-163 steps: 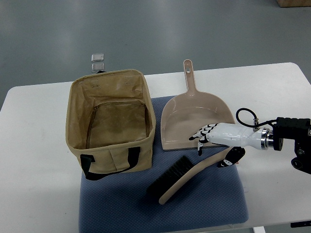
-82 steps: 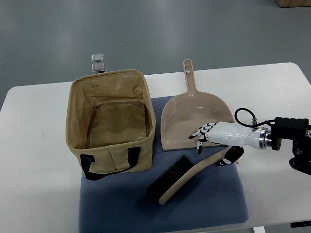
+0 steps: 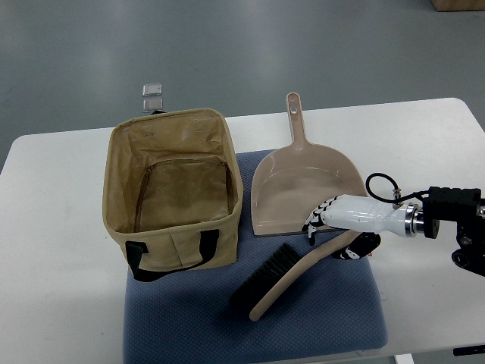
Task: Put pink broom in yellow bag with right hand
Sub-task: 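Lower the right hand onto the curved brush handle and close fingers, then lift the brush by its handle with the right hand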
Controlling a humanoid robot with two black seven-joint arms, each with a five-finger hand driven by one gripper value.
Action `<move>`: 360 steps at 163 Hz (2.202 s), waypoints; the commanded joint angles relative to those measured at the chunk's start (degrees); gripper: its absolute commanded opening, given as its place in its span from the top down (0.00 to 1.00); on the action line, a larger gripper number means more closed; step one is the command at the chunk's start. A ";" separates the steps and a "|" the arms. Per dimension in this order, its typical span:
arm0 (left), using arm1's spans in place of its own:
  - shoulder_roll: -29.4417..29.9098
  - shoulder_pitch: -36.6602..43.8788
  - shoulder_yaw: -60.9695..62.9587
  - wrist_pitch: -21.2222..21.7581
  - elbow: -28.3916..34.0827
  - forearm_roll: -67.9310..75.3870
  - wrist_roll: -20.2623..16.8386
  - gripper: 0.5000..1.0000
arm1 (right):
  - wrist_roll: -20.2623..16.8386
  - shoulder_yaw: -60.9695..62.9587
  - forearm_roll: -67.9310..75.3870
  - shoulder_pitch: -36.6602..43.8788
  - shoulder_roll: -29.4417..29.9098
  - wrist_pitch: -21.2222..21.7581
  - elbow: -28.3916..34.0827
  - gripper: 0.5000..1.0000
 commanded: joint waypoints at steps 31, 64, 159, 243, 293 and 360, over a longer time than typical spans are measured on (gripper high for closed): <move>0.00 0.00 0.00 -0.01 0.05 0.00 -0.01 0.00 | 0.08 -0.01 0.06 -0.02 0.04 0.01 0.00 0.73; 0.00 0.00 0.00 -0.01 0.05 0.00 -0.01 0.00 | 0.17 0.08 0.15 -0.11 -0.14 -0.17 0.00 0.77; 0.00 0.00 0.00 -0.01 0.05 0.00 -0.01 0.00 | 0.26 0.43 0.32 -0.11 -0.23 -0.52 0.00 0.91; 0.00 0.00 -0.09 -0.01 -0.04 0.00 -0.01 0.00 | 0.43 2.10 1.02 -0.02 -0.40 -0.43 0.00 1.00; 0.00 0.00 0.00 -0.01 -0.04 0.00 -0.01 0.00 | 2.01 5.44 1.55 0.06 -0.84 -0.08 0.00 1.00; 0.00 0.00 0.00 -0.01 0.05 0.00 -0.01 0.00 | 6.06 7.46 4.98 0.33 -5.94 0.09 0.18 1.00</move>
